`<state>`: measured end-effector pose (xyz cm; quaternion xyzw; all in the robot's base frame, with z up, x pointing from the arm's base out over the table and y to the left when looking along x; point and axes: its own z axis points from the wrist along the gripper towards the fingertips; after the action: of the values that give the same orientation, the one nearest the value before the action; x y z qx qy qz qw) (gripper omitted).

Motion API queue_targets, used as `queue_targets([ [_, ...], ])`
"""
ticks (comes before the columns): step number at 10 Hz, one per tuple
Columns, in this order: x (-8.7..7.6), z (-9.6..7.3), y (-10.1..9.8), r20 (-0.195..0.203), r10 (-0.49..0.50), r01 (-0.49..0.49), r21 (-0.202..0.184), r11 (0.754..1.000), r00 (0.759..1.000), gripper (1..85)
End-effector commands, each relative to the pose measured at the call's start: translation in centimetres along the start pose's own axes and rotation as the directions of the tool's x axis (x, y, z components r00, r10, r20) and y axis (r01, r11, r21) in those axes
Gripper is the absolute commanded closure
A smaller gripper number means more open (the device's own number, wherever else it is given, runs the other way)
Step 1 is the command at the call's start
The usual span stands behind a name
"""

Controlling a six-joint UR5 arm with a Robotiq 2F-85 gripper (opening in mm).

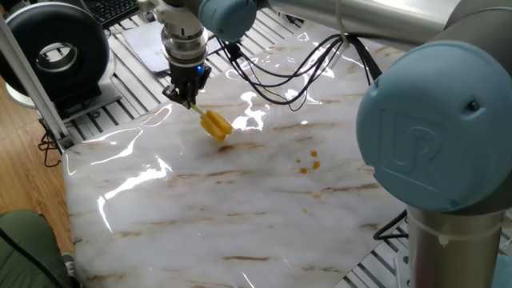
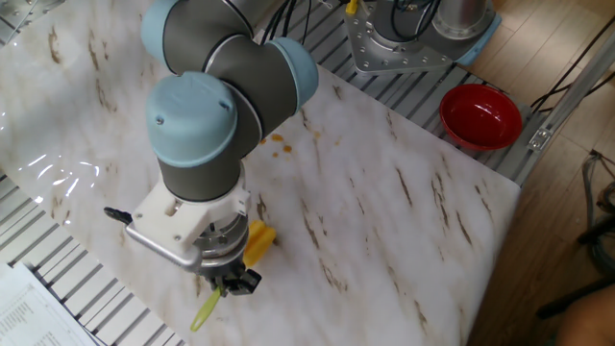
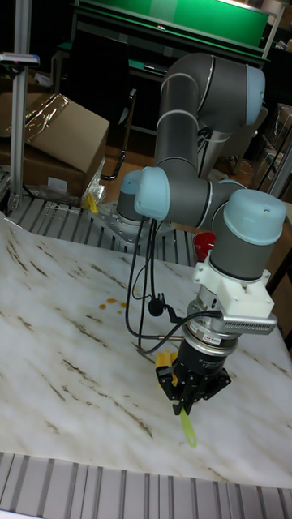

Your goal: Scrub the table with a brush

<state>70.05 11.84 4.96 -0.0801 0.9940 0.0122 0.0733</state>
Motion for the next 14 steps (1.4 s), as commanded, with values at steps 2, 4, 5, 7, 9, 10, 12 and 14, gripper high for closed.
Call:
queue_targets([
  [2, -1.3, -0.2, 1.0, 0.049, 0.013, -0.011, -0.044, 0.999, 0.999, 84.7],
  [4, -2.0, -0.2, 0.3, 0.075, 0.075, -0.073, -0.022, 0.997, 0.994, 84.7],
  [5, -2.5, -0.2, 0.5, 0.094, 0.076, -0.073, -0.031, 0.997, 0.993, 84.7],
  [7, -3.2, -0.3, 0.6, 0.118, 0.069, -0.065, -0.036, 0.997, 0.991, 84.7],
  [9, -0.5, -1.0, 0.4, 0.032, 0.062, -0.062, -0.028, 0.998, 0.998, 84.7],
  [10, 0.6, -1.9, 0.0, 0.026, 0.059, -0.058, -0.038, 0.998, 0.998, 84.7],
  [12, 3.7, -2.9, -0.8, 0.015, 0.045, -0.044, -0.047, 0.998, 0.999, 84.7],
  [14, 7.4, -3.8, -1.4, 0.01, 0.031, -0.031, -0.05, 0.998, 0.999, 84.7],
])
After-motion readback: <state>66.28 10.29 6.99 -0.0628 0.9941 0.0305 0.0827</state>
